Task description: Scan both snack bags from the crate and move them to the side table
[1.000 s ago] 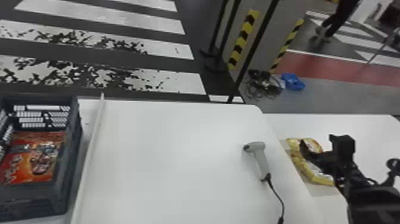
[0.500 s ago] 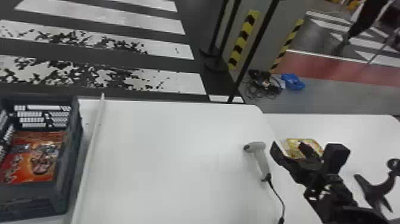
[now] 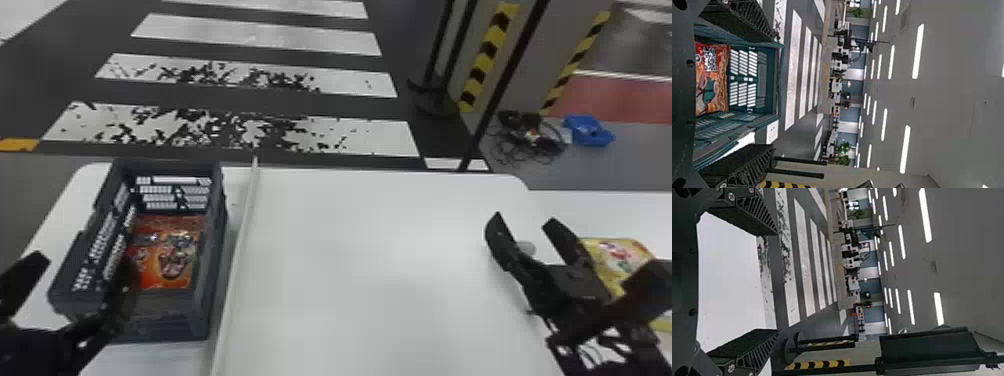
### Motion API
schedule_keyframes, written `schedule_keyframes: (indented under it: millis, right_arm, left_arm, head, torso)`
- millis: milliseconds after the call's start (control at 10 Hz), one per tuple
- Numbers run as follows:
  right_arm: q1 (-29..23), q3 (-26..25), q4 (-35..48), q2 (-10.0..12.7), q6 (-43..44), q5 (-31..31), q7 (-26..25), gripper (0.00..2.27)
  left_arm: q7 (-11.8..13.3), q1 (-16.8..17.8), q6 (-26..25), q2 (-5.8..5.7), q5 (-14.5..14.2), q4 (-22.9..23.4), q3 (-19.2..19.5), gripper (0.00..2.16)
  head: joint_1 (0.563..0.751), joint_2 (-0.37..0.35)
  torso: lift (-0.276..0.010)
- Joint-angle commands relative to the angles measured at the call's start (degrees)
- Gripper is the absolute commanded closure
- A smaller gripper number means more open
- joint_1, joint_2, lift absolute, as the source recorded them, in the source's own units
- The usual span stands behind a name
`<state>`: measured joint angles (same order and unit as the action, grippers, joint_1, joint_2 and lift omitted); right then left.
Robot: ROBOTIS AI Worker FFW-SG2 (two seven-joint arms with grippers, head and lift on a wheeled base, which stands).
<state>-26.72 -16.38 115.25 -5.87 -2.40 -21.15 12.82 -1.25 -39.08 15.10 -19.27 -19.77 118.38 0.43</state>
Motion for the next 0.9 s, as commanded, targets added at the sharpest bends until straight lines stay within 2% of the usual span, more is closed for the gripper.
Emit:
schedule_keyframes:
  millis: [0, 300, 400, 500, 600, 700, 800]
  right_arm:
    - [-3.6, 2.8, 0.5, 2.8, 8.2, -0.4, 0.0, 0.12]
    - [-8.0, 8.8, -1.9, 3.3, 18.3, 4.8, -2.6, 0.12]
    - [-8.0, 9.5, -3.0, 3.3, 18.8, 5.9, -2.6, 0.12]
    - [-7.9, 9.5, -3.0, 3.1, 18.4, 6.3, -2.6, 0.12]
    - [-7.8, 9.5, -2.6, 2.4, 18.1, 6.5, -2.6, 0.12]
    - [-7.9, 9.4, -2.5, 1.8, 18.1, 6.4, -2.4, 0.12]
    - [-7.8, 9.8, -2.5, 1.5, 18.1, 6.3, -1.9, 0.12]
  left_arm:
    - [-0.2, 0.1, -0.3, 0.02, 0.0, 0.4, -0.8, 0.03]
    - [-0.4, 0.6, -4.3, 0.2, 0.3, 3.5, -1.2, 0.03]
    - [-0.5, 0.4, -7.9, 0.11, 1.8, 6.0, -1.3, 0.03]
    - [-1.1, 0.1, -14.9, -0.07, 3.7, 10.1, -0.9, 0.03]
    - [-1.1, 0.8, -26.0, -0.24, 3.7, 14.9, 1.3, 0.04]
    - [-0.9, 4.0, -44.6, 0.28, 3.2, 19.2, 3.6, 0.04]
    - [-0.8, 5.5, -49.9, 0.9, 2.3, 21.6, 6.0, 0.07]
  head:
    - [0.695, -0.112]
    - [0.695, -0.079]
    - [0.695, -0.069]
    - [0.695, -0.061]
    - [0.695, -0.063]
    - [0.695, -0.065]
    - [0.695, -0.062]
  torso:
    - [-0.095]
    - [-0.095]
    - [-0.095]
    - [-0.095]
    - [-0.095]
    - [-0.095]
    - [-0.095]
